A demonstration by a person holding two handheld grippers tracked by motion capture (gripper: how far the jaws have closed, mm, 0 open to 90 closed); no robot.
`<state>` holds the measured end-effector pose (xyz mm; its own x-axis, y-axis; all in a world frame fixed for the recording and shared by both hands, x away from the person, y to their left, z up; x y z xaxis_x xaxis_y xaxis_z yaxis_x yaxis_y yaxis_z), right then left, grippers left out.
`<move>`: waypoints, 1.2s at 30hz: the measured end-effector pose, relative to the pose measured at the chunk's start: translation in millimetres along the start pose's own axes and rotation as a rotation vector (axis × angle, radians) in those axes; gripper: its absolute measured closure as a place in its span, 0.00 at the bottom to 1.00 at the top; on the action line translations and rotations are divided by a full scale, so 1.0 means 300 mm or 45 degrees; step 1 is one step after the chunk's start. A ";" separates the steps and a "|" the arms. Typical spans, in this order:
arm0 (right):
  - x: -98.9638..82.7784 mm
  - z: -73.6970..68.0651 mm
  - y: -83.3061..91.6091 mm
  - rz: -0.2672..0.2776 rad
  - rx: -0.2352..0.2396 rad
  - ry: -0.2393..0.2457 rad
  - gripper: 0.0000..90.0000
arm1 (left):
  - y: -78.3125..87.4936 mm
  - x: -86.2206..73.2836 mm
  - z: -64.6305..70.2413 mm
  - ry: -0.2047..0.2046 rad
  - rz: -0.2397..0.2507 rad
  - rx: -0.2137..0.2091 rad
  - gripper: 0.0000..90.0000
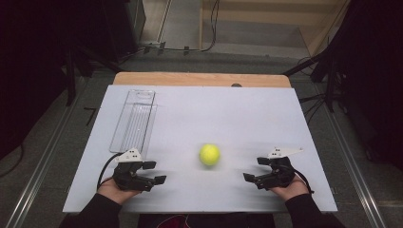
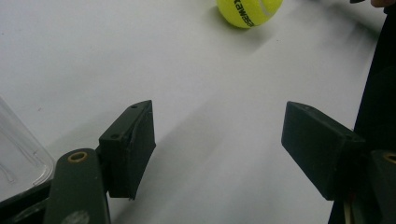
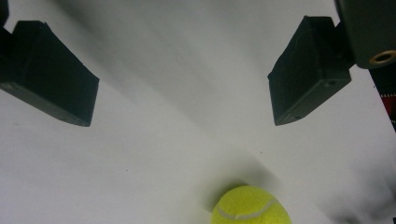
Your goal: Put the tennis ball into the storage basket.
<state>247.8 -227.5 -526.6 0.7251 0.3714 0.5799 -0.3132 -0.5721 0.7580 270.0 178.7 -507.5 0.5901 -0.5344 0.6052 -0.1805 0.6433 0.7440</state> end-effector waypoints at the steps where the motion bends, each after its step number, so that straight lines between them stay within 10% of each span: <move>1: 0.000 -0.001 0.000 0.000 0.001 0.000 0.07 | 0.000 0.000 0.000 -0.001 0.003 0.002 0.29; 36: 0.003 -0.005 0.001 0.010 0.022 0.019 0.08 | 0.003 0.007 -0.004 -0.008 0.022 -0.008 0.29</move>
<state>247.6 -226.3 -525.4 0.7136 0.3775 0.5901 -0.3081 -0.5874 0.7484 272.2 178.8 -505.8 0.5817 -0.5265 0.6200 -0.1861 0.6558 0.7316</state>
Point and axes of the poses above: each handheld gripper's, and its own axes: y roughly backward along the jaws, x roughly out of its top, z roughly to its right, the point moved 4 cm from there along -y, roughly forward along the jaws, and after that the axes turned 8 degrees about -z, right-handed, at the moved point
